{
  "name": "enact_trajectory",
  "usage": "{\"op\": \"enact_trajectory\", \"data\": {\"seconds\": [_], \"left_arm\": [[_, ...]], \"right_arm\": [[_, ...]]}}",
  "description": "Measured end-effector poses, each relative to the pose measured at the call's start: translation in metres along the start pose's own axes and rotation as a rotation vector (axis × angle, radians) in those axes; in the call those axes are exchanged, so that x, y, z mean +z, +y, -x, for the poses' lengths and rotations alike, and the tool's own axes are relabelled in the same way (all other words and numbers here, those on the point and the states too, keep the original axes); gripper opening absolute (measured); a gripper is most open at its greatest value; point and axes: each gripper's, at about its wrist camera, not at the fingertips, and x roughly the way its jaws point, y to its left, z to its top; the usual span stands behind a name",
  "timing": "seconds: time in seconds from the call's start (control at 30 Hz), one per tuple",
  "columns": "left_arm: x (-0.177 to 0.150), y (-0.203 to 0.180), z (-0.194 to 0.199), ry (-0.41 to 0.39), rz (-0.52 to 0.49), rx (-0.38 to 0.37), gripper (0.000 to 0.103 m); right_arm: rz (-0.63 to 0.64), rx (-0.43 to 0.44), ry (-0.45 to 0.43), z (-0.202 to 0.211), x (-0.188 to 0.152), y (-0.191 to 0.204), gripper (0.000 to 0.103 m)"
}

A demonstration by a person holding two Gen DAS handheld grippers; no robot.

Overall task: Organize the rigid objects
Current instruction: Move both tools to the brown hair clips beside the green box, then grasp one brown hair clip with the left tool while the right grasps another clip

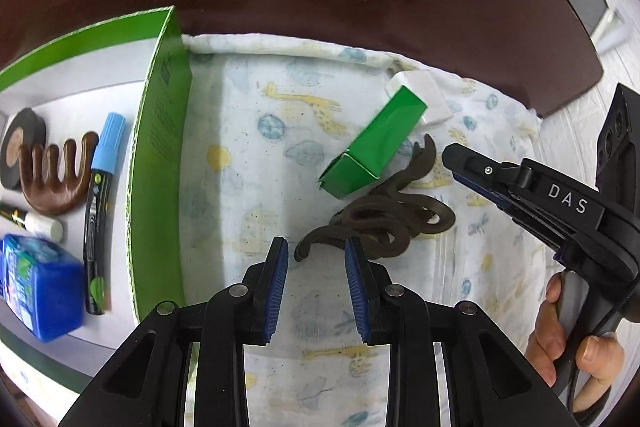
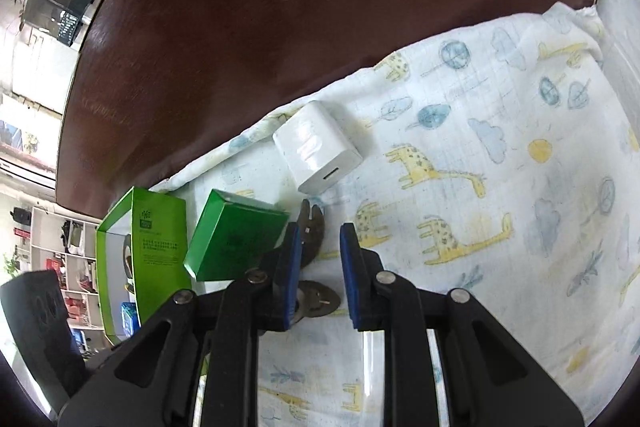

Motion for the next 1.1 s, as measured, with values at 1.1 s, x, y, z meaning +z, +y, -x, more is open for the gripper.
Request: {"op": "enact_trajectory", "data": {"seconds": [1.1], "left_arm": [[0.006, -0.012, -0.029, -0.013, 0.001, -0.02, 0.03]], "right_arm": [[-0.008, 0.038, 0.075, 0.006, -0.017, -0.026, 0.028]]}}
